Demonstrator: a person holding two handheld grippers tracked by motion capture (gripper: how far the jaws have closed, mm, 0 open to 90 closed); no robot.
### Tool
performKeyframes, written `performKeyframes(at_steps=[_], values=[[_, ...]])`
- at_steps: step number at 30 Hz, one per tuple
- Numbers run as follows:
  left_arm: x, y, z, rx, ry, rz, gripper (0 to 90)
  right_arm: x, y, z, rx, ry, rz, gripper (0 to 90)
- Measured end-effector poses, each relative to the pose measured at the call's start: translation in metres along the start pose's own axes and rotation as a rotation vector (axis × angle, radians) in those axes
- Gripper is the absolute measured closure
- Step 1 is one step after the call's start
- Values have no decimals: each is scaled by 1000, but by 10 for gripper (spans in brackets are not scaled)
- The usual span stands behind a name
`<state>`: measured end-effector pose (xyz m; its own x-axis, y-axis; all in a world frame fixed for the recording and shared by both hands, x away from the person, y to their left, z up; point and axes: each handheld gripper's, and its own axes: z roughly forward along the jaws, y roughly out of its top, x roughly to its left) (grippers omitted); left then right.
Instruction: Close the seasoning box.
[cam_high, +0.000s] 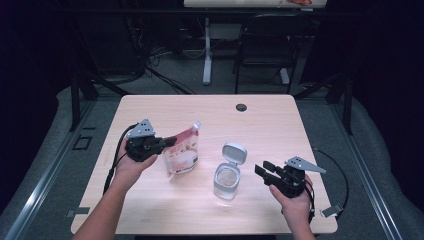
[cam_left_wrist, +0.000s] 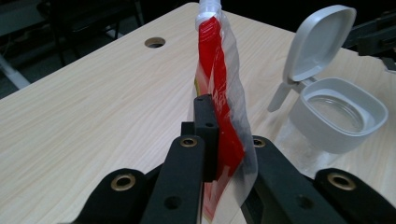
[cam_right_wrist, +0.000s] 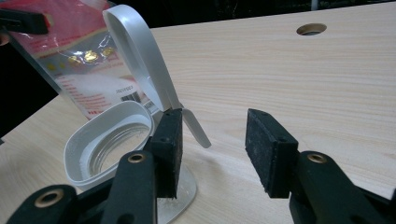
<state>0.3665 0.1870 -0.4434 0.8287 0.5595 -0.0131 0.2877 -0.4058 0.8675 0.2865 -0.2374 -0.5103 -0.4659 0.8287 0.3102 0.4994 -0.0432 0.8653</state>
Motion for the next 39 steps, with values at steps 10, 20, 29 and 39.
performKeyframes(at_steps=[10,20,29,39], values=[[-18,-5,-4,-21,-69,12,900,-2,-2,-1,1,-4,5,565],[-34,-12,-9,-28,-102,46,900,-3,-6,0,8,-5,13,565],[-44,-18,-15,-52,-161,62,900,-3,-8,1,12,-9,10,565],[-42,-24,-13,-56,-180,48,900,-6,-12,3,28,-14,20,565]])
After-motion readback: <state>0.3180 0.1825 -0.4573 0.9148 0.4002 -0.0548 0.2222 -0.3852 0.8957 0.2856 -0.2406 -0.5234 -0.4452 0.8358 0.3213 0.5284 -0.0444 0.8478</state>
